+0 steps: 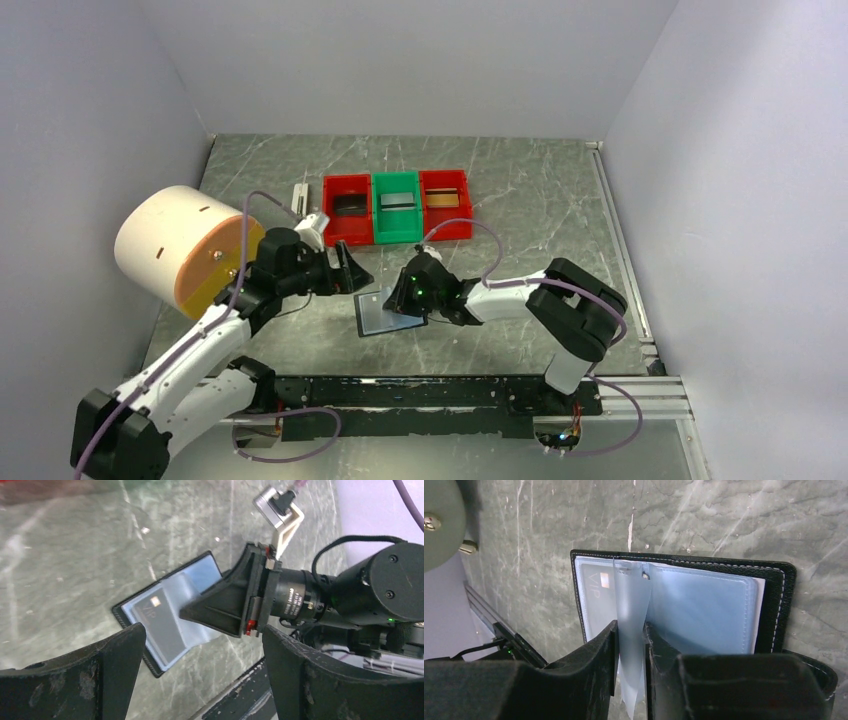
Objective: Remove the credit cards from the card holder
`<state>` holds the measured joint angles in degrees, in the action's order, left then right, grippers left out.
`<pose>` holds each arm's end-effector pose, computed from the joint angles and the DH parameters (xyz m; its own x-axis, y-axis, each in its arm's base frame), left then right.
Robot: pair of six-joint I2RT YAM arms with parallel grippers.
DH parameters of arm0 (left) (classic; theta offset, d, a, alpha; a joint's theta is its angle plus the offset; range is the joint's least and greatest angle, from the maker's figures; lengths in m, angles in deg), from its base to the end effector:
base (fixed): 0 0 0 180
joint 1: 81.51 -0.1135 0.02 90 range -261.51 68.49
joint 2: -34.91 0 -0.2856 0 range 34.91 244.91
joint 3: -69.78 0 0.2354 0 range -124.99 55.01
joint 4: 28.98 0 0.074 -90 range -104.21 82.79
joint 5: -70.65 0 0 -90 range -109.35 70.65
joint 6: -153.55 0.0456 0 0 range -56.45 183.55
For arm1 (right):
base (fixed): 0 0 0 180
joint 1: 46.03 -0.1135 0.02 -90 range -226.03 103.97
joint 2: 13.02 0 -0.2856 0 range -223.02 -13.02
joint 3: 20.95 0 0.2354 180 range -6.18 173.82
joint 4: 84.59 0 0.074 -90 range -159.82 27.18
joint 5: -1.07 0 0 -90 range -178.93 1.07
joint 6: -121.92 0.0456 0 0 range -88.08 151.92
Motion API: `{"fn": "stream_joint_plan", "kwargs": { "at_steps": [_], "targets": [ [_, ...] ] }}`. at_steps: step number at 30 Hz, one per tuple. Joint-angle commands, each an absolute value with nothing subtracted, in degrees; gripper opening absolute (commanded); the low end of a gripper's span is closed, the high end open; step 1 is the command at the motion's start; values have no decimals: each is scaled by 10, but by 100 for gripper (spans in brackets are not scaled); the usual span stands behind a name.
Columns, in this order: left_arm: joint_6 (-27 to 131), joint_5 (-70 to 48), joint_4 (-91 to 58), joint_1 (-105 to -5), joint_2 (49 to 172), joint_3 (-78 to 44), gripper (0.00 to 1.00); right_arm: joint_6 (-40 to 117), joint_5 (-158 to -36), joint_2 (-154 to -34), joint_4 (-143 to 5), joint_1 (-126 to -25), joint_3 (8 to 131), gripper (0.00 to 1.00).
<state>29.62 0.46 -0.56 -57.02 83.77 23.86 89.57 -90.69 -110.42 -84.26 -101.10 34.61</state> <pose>0.1456 -0.0833 0.2557 -0.7576 -0.2319 -0.6101 0.2778 0.7313 -0.6230 0.1825 0.2638 0.1594 -0.9090 0.1732 -0.3792 -0.1207 0.7612 0.6372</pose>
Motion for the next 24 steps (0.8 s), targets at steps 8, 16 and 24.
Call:
{"fn": "stream_joint_plan", "kwargs": {
  "at_steps": [8,16,24],
  "targets": [
    [198,-23,-149,-455,952,263,90,947,-951,-1111,-918,-990,272,26],
    [122,-64,-206,-430,1015,293,89,957,-968,-1118,-942,-984,261,26],
    [76,-70,-277,-426,1048,325,89,963,-971,-1114,-962,-980,246,27]
  ]
}}
